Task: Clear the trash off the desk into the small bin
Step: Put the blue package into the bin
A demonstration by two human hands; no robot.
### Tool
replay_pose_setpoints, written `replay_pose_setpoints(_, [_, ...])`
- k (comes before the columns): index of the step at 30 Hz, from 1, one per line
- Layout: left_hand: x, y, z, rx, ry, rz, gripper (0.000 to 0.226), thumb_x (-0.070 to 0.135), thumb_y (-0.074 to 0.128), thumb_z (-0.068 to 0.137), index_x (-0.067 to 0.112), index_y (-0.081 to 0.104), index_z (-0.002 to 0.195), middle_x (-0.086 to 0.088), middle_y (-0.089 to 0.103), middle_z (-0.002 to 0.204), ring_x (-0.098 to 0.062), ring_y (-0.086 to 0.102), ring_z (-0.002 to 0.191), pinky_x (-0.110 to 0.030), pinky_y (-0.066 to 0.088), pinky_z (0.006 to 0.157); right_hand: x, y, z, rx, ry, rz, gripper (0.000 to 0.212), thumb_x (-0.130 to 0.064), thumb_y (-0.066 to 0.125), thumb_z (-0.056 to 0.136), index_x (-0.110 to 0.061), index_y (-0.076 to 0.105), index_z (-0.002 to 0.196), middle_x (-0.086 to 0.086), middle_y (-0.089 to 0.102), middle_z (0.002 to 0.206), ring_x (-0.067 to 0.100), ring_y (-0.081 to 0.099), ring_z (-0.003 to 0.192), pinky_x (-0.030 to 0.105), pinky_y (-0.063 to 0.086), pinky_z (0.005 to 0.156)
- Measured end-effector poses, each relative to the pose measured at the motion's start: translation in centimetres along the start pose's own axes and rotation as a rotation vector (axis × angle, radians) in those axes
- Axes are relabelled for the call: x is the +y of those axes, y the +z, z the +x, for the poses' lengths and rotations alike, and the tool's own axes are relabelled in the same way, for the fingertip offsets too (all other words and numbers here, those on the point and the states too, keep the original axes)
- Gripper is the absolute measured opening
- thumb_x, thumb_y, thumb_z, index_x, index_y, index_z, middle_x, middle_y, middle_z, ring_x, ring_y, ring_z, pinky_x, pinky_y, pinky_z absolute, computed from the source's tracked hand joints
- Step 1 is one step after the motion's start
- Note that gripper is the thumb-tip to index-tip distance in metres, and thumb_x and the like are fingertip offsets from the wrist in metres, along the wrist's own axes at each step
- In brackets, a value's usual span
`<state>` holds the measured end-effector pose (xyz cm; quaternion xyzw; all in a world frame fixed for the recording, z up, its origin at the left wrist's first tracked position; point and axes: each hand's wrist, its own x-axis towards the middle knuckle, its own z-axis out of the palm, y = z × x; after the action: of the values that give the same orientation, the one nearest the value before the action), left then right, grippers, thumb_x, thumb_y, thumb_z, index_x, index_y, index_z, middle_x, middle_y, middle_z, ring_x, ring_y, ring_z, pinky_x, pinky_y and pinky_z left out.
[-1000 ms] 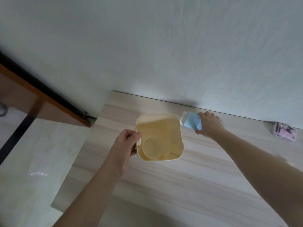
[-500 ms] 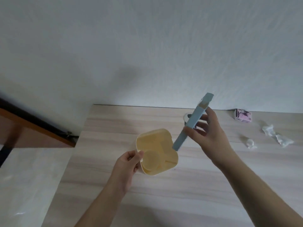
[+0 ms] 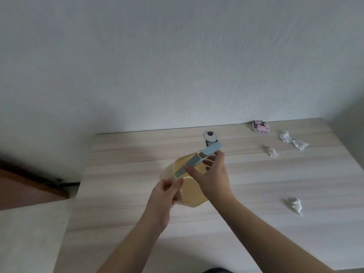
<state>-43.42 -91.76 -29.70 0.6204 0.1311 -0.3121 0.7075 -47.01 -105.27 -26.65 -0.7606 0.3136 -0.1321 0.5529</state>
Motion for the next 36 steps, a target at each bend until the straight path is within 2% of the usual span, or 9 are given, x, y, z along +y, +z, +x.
replay_pose_setpoints(4, [0.1,-1.3,-0.6,-0.033,-0.001,-0.003,0.018,0.017,0.067,0.088,0.003,0.059,0.096,0.002,0.062,0.064,-0.009,0.057,0.054,-0.028,0.043,0.059,0.1,0.9,-1.1,-0.002,-0.016,-0.072,0.080,-0.043,0.083,0.066,-0.023,0.035,0.126,-0.007,0.053,0.122,0.011,0.054,0.111,0.021,0.043,0.083])
replay_pose_setpoints(8, [0.5,-2.4,-0.9,-0.058,-0.001,-0.027,0.013,0.016,0.066,0.089,0.006,0.057,0.087,0.007,0.053,0.050,-0.008,0.047,0.047,-0.028,0.036,0.057,-0.5,0.5,-2.5,0.017,-0.087,-0.192,0.083,-0.048,0.079,0.068,-0.025,0.036,0.135,-0.010,0.050,0.125,0.007,0.052,0.111,0.019,0.041,0.083])
replay_pose_setpoints(17, [1.0,-4.8,-0.5,-0.159,-0.104,-0.102,0.019,0.019,0.055,0.094,0.012,0.053,0.076,0.004,0.039,0.047,-0.008,0.035,0.038,-0.024,0.027,0.044,-1.7,-2.8,-4.5,0.123,-0.212,-0.289,0.046,-0.043,0.067,0.083,-0.030,0.051,0.123,-0.014,0.052,0.120,0.002,0.053,0.106,0.023,0.044,0.086])
replay_pose_setpoints(19, [1.1,-4.9,-0.6,-0.192,-0.109,-0.075,0.024,0.021,0.054,0.094,0.013,0.054,0.071,0.003,0.037,0.048,-0.009,0.034,0.039,-0.026,0.024,0.047,-2.0,-3.5,-5.0,0.158,-0.233,-0.289,0.031,-0.039,0.062,0.088,-0.030,0.056,0.117,-0.015,0.056,0.114,0.001,0.055,0.102,0.025,0.047,0.088])
replay_pose_setpoints(22, [1.1,-5.1,-0.7,-0.229,-0.103,-0.001,0.025,0.023,0.055,0.094,0.011,0.058,0.072,0.000,0.038,0.051,-0.011,0.038,0.041,-0.025,0.034,0.047,-1.8,-4.3,-5.6,0.172,-0.262,-0.302,0.018,-0.030,0.058,0.092,-0.027,0.062,0.109,-0.016,0.060,0.104,-0.002,0.059,0.096,0.023,0.050,0.086])
replay_pose_setpoints(26, [0.6,-4.8,-0.1,-0.308,-0.115,0.090,0.021,0.030,0.061,0.088,0.010,0.059,0.083,-0.004,0.039,0.061,-0.015,0.038,0.052,-0.033,0.036,0.061,0.3,-5.7,-6.7,0.210,-0.234,-0.369,0.016,-0.028,0.056,0.092,-0.024,0.064,0.106,-0.014,0.062,0.103,-0.003,0.060,0.093,0.026,0.052,0.083])
replay_pose_setpoints(31, [-0.3,-3.0,-0.1,-0.357,-0.136,0.176,0.036,0.041,0.070,0.074,0.012,0.058,0.091,-0.010,0.039,0.074,-0.021,0.039,0.065,-0.035,0.035,0.064,3.6,-8.0,-9.1,0.238,-0.113,-0.445,0.017,-0.028,0.056,0.092,-0.025,0.064,0.107,-0.013,0.062,0.104,-0.003,0.059,0.091,0.027,0.052,0.084])
replay_pose_setpoints(34, [-1.5,-1.3,-0.1,-0.324,-0.173,0.136,0.020,0.030,0.064,0.086,0.012,0.056,0.085,-0.001,0.034,0.059,-0.014,0.035,0.050,-0.031,0.037,0.060,5.1,-9.5,-10.6,0.249,-0.069,-0.534,0.019,-0.032,0.056,0.092,-0.027,0.064,0.109,-0.015,0.060,0.106,-0.004,0.053,0.092,0.012,0.043,0.079])
replay_pose_setpoints(36, [-2.0,-0.3,-0.3,-0.322,-0.189,0.137,0.019,0.030,0.065,0.086,0.012,0.061,0.088,-0.002,0.039,0.063,-0.014,0.038,0.054,-0.031,0.039,0.062,5.8,-10.6,-11.5,0.265,-0.036,-0.553,0.020,-0.033,0.056,0.092,-0.028,0.063,0.110,-0.016,0.059,0.107,-0.004,0.050,0.094,0.005,0.036,0.076])
